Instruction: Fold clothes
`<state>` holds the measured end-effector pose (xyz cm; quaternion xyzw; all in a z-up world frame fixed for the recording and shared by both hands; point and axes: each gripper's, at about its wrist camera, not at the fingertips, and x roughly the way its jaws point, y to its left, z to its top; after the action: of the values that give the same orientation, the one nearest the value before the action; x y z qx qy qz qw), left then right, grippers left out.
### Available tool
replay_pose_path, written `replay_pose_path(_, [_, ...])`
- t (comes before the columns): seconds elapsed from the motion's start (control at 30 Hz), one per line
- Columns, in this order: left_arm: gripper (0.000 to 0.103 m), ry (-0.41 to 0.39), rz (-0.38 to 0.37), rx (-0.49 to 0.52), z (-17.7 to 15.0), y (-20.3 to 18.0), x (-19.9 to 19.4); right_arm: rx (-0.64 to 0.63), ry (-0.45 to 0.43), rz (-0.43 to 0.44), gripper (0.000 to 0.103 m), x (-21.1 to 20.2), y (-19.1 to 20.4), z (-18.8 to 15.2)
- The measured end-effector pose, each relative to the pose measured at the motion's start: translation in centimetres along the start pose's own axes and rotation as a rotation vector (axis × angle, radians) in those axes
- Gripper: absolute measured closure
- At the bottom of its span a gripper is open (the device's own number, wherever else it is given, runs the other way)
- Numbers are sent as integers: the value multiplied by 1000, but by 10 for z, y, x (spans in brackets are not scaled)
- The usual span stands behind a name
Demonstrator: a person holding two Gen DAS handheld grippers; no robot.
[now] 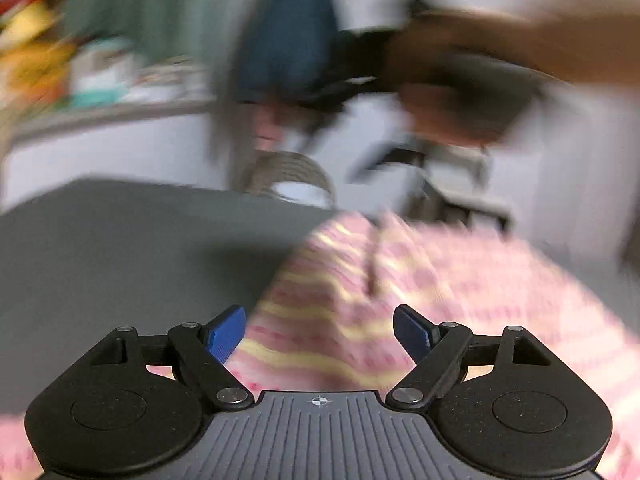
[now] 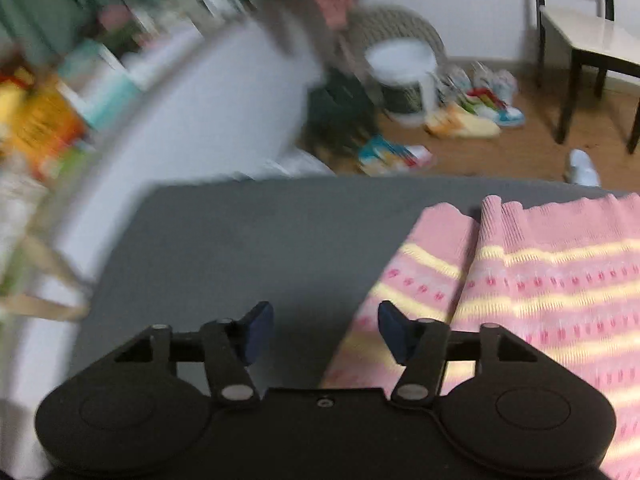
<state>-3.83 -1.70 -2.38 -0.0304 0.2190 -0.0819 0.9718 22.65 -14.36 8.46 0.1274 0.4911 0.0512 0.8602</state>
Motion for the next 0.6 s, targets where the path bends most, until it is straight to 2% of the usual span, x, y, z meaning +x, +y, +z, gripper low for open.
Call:
replay_pose_path(0.03, [21,5,-30,43,-1,-6,3,-25,28,-60,56,23,3,8])
replay_pose_path(0.1, [21,14,-68,55,0,-9,7,-54,66,-150,58,57,7,16])
replay_pose_path(0.2, [21,44,-77,56,1,-6,15,-24,106,-185,59,88,12,18])
replay_pose_path(0.27, [21,79,-71,25,1,2,23,-36,128,-222,59,102,20,20])
replay_pose_path(0.37, [21,115,-62,-32,-3,7,19,-72,143,-342,65,116,26,16])
replay_pose_path(0.43, [21,117,-52,-37,-8,7,16,-26,122,-340,73,114,19,16])
replay_pose_path(0.47, [21,114,-49,-34,-8,7,17,-10,115,-340,87,112,16,17])
replay_pose_path(0.5, [21,108,-52,-32,-9,7,17,6,114,-330,95,110,9,18])
replay_pose_path(0.6, [21,105,-66,-8,-8,5,18,115,95,-214,97,94,-19,19])
